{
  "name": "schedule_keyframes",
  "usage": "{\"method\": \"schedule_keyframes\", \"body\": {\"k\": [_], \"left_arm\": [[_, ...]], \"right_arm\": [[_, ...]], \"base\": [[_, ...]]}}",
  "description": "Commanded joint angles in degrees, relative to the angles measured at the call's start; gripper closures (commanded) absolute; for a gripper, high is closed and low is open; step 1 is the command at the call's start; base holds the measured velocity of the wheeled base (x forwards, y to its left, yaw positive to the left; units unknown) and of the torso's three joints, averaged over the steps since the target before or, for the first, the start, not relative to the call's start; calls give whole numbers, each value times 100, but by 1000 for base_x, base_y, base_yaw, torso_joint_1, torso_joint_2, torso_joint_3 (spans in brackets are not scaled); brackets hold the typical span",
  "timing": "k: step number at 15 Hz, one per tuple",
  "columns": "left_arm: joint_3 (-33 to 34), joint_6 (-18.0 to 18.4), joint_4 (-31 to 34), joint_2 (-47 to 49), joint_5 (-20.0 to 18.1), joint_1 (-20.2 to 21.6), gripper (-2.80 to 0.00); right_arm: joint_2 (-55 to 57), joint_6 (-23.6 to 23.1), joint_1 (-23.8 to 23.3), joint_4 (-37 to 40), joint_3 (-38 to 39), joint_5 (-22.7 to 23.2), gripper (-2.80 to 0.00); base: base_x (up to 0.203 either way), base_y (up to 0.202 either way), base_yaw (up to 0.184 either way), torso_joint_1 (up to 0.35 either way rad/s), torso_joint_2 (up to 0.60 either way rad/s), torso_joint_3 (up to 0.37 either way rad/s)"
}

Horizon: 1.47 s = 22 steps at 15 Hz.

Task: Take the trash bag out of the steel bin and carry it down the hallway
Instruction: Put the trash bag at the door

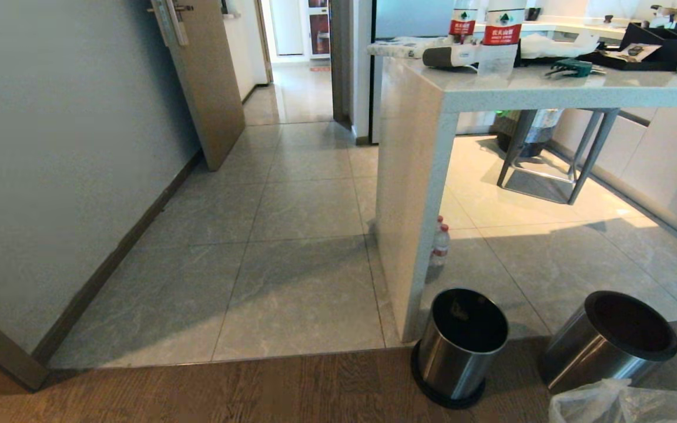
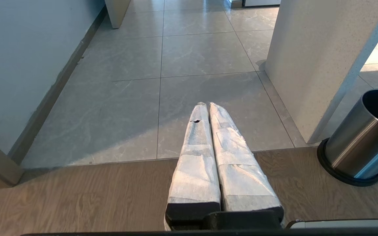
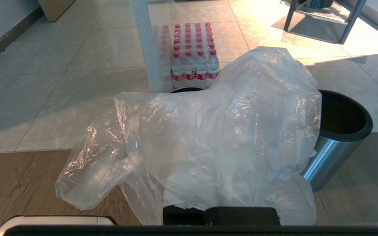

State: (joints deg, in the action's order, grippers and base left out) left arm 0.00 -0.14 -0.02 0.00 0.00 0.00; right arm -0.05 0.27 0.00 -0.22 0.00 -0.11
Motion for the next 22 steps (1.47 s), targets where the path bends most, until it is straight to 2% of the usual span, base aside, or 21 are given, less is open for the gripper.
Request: {"method": "schedule_keyframes", "body": {"k": [1, 11, 22], "left_arm": [[0, 14, -6, 0, 0, 0, 0], [0, -4, -6, 0, 0, 0, 0], [0, -4, 1, 0, 0, 0, 0]], "right_arm": [[11, 0, 6, -4, 0, 1, 0], [14, 0, 9, -4, 0, 2, 0], [14, 0, 9, -4, 0, 2, 0]], "base": [[0, 0, 0, 0, 0, 0], [0, 9, -2, 0, 0, 0], [0, 190, 1, 2, 3, 3]]}}
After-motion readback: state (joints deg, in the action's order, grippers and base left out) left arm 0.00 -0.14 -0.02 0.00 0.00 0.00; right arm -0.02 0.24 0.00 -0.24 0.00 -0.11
